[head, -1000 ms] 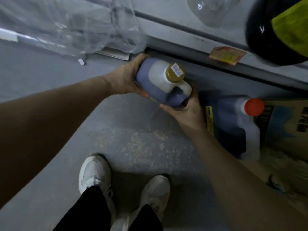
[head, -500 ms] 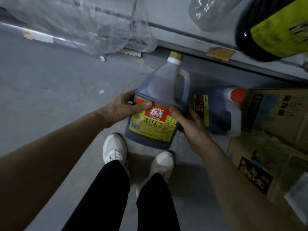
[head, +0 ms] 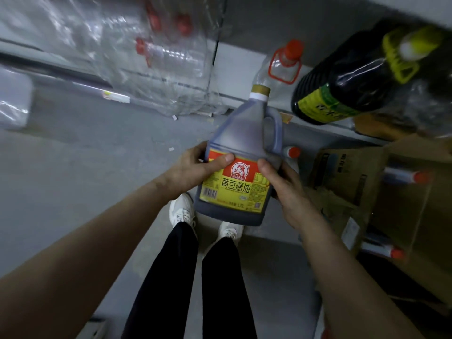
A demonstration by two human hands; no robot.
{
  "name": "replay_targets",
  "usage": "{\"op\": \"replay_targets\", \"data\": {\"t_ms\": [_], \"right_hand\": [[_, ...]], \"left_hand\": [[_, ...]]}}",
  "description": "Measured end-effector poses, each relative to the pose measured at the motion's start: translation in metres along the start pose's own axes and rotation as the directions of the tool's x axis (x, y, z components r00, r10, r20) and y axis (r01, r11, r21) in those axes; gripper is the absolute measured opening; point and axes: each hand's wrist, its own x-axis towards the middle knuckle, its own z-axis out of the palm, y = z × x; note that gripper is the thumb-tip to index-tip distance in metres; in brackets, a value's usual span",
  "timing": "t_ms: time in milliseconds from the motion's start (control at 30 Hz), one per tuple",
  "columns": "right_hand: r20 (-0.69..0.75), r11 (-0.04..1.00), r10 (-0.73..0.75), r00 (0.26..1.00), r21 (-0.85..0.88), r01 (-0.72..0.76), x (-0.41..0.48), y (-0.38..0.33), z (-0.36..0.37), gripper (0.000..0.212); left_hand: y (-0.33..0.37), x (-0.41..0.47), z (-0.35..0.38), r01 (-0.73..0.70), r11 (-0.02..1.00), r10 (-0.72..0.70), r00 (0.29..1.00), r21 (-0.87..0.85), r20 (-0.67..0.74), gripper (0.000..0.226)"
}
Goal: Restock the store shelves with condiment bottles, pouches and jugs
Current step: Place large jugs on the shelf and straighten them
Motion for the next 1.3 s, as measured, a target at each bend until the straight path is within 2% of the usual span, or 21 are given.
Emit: {"op": "replay_targets", "data": {"t_ms": [100,333,433,533,700,767,900,1000,1300], "right_hand": [[-0.022,1.000,-0.014,1.000,0.005,0.014,-0.041,-0.037,0.001,0.053],[-0.037,0.993,-0.117,0.992,0.004,0.117,-0.143,-0.108,0.006,0.061],[-0.030,0.983,-0.179,0.983,-0.036,0.178,-0.181,-0.136,0.009,0.069],[-0.022,0.971,-0.238,0.971,-0.042,0.237,-0.214,-0.167,0.008,0.072],[-0.010,0.934,-0.355,0.935,-0.054,0.354,-0.265,-0.220,0.002,0.064],[-0.012,0.918,-0.393,0.919,-0.062,0.392,-0.283,-0.239,-0.002,0.069],[-0.039,0.868,-0.492,0.870,-0.098,0.487,-0.323,-0.284,-0.012,0.081],[-0.048,0.826,-0.560,0.827,-0.105,0.554,-0.351,-0.320,-0.018,0.087],[-0.086,0.668,-0.743,0.664,-0.153,0.728,-0.434,-0.413,-0.030,0.075]], "left_hand": [[0.037,-0.037,0.006,-0.031,0.999,0.031,0.999,-0.016,-0.020,0.057],[0.113,-0.132,0.015,-0.082,0.996,0.084,0.996,0.044,-0.043,0.053],[0.142,-0.172,0.017,-0.119,0.991,0.124,0.990,0.068,-0.069,0.059],[0.174,-0.210,0.020,-0.188,0.980,0.192,0.979,0.073,-0.062,0.060],[0.231,-0.260,0.026,-0.299,0.949,0.304,0.952,0.105,-0.042,0.060],[0.252,-0.278,0.029,-0.337,0.934,0.343,0.939,0.118,-0.027,0.062],[0.301,-0.313,0.037,-0.438,0.884,0.445,0.895,0.161,-0.010,0.078],[0.340,-0.335,0.042,-0.523,0.836,0.533,0.846,0.164,-0.021,0.078],[0.444,-0.400,0.053,-0.718,0.652,0.734,0.678,0.245,0.036,0.074]]}}
